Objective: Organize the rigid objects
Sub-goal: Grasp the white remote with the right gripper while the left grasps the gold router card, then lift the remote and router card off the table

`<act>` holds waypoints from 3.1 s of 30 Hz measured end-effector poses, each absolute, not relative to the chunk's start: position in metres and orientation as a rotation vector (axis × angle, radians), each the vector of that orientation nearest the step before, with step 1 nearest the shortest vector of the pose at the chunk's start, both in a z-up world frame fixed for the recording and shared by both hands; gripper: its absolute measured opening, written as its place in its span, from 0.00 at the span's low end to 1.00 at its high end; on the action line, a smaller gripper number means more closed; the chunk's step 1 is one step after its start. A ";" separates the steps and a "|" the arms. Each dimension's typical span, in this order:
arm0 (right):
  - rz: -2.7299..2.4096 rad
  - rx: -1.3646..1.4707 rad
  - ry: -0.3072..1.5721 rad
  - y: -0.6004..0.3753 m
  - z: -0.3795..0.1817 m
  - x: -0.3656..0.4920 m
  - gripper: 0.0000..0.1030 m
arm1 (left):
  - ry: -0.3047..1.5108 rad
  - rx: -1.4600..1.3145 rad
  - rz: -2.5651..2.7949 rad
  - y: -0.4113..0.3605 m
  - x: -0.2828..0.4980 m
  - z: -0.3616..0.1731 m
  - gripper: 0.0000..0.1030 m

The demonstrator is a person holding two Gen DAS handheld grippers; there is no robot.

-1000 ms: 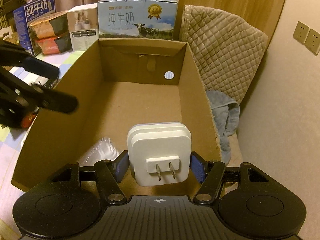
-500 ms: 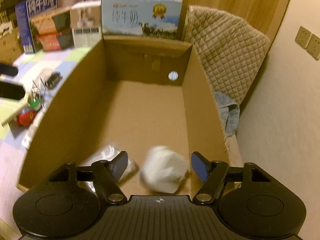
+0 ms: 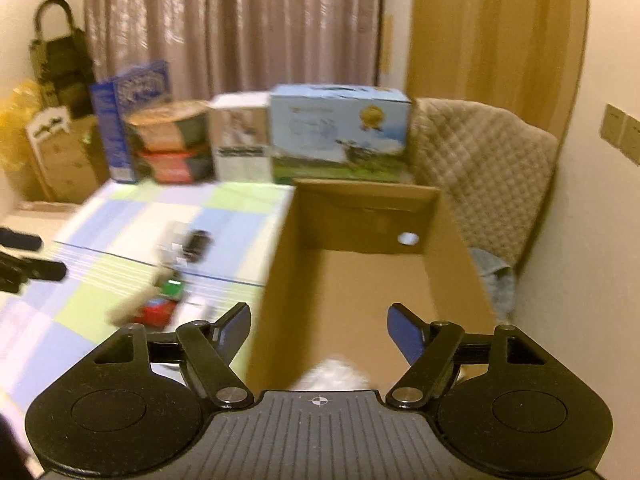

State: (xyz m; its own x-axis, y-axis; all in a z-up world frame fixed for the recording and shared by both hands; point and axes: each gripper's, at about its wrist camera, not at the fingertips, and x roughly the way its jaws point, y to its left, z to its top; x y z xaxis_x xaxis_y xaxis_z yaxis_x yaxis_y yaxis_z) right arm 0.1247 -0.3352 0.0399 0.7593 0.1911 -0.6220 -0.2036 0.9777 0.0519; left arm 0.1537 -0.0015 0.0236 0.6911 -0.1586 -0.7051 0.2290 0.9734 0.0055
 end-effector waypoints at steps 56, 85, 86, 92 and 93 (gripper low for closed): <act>0.255 0.032 0.942 -0.171 -0.131 0.210 0.57 | 0.993 -0.054 -0.359 0.042 0.246 -0.102 0.76; 0.225 0.018 0.928 -0.196 -0.125 0.190 0.37 | 1.039 -0.056 -0.361 0.023 0.254 -0.119 0.80; 0.224 0.009 0.925 -0.196 -0.124 0.187 0.37 | 1.040 -0.041 -0.352 0.023 0.249 -0.117 0.80; 0.230 -0.031 0.928 -0.193 -0.123 0.161 0.37 | 1.045 0.041 -0.320 0.021 0.196 -0.109 0.80; 0.231 -0.033 0.930 -0.193 -0.124 0.156 0.37 | 1.051 0.049 -0.317 0.020 0.188 -0.110 0.80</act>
State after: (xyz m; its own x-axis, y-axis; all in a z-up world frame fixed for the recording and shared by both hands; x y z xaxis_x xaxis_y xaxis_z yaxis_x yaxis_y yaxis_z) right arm 0.1564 -0.1932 -0.1239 0.5752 0.1829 -0.7973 -0.2115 0.9748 0.0710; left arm 0.1881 0.0196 -0.1098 0.4556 -0.2337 -0.8590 0.2802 0.9535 -0.1108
